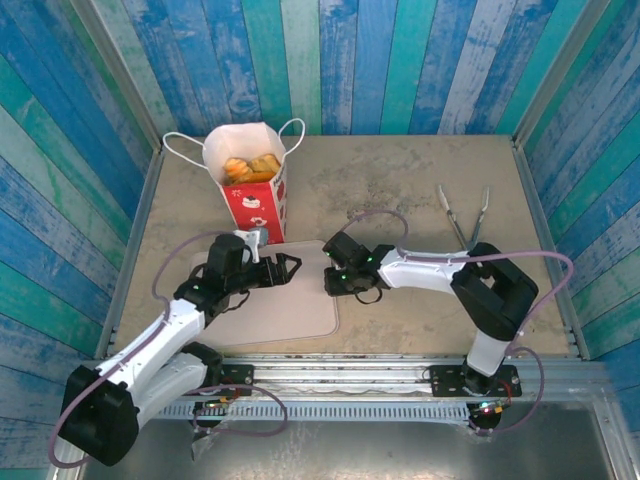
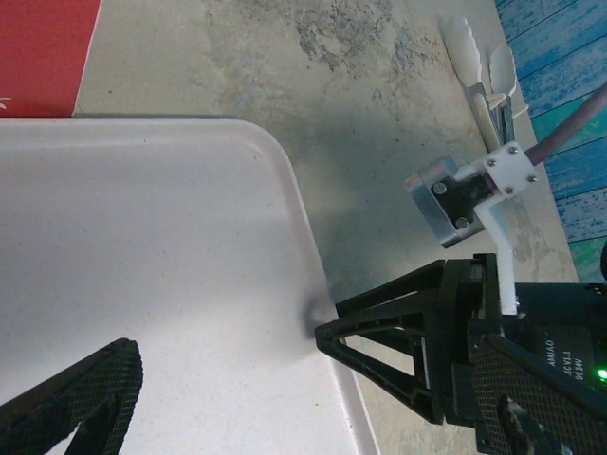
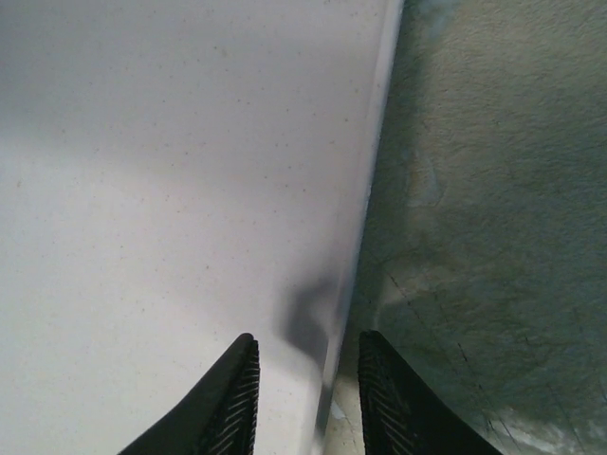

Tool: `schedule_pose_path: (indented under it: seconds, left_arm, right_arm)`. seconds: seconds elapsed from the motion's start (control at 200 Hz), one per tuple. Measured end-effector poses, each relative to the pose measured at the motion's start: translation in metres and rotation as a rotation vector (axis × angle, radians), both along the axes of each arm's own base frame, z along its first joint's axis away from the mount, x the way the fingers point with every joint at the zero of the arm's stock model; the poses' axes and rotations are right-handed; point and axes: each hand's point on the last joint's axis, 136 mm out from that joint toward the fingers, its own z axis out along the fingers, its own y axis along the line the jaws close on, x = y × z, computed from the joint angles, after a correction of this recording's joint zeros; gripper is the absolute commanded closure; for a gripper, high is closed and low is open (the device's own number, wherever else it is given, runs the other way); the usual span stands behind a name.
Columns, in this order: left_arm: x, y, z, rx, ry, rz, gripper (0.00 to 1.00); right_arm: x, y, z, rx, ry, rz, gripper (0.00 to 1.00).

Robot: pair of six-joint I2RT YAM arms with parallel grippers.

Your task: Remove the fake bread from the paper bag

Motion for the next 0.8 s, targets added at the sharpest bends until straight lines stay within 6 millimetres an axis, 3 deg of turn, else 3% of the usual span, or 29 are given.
schedule_pose_path:
  seconds: [0.26, 0.371, 0.571, 0.801]
  left_arm:
    - [-0.002, 0.002, -0.004, 0.015, 0.014, 0.006, 0.06]
    - [-0.002, 0.005, -0.006, 0.030, 0.020, 0.015, 0.06]
    - [0.003, 0.006, 0.013, 0.019, -0.035, 0.031, 0.06]
    - [0.007, 0.008, 0.024, 0.021, -0.071, 0.043, 0.06]
  right_arm:
    - [0.001, -0.009, -0.007, -0.061, 0.001, -0.009, 0.93]
    - [-0.001, -0.024, -0.006, -0.102, -0.011, -0.032, 0.95]
    - [-0.015, -0.092, -0.006, -0.225, 0.008, -0.081, 0.95]
    - [-0.010, -0.186, -0.002, -0.353, 0.045, -0.211, 0.96]
